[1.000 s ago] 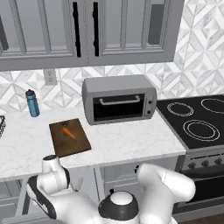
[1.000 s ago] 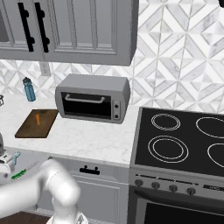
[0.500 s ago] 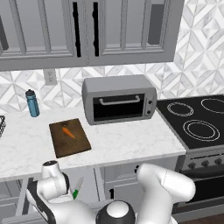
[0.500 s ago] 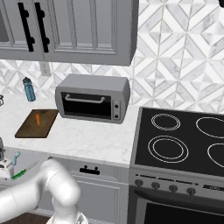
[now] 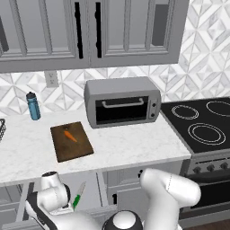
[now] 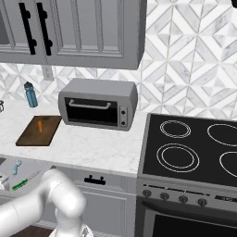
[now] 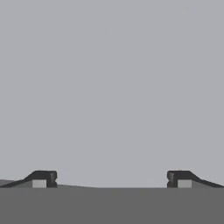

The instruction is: Place the appropriate cutting tool for cutting the carrot skin on the cutting board.

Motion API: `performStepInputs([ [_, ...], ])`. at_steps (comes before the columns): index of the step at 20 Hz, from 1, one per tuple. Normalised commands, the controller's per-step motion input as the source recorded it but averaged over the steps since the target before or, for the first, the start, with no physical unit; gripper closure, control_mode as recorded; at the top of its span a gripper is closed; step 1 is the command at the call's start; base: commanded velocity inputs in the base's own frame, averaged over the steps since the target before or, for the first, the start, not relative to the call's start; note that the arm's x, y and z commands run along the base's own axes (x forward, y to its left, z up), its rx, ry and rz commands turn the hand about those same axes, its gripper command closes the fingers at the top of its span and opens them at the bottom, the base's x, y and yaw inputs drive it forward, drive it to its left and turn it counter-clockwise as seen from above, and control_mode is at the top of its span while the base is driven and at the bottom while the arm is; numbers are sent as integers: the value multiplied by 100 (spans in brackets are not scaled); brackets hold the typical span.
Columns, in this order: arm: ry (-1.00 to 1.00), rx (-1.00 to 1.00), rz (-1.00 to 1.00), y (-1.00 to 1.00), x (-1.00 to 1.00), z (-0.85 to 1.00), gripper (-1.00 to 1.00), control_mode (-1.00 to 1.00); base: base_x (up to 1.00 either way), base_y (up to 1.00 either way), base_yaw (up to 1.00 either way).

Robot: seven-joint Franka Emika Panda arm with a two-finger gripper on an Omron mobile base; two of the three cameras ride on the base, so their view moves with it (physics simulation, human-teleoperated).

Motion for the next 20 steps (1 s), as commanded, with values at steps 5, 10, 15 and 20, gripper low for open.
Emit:
performStepInputs([
  [5,8,0,0,6,-57,-1,-100,-100,0,0,0],
  [10,4,0,0,0,-31,0,-100,-100,0,0,0],
  [15,1,0,0,0,-31,0,-100,-100,0,0,0],
  [20,2,0,0,0,-56,0,-100,-100,0,0,0],
])
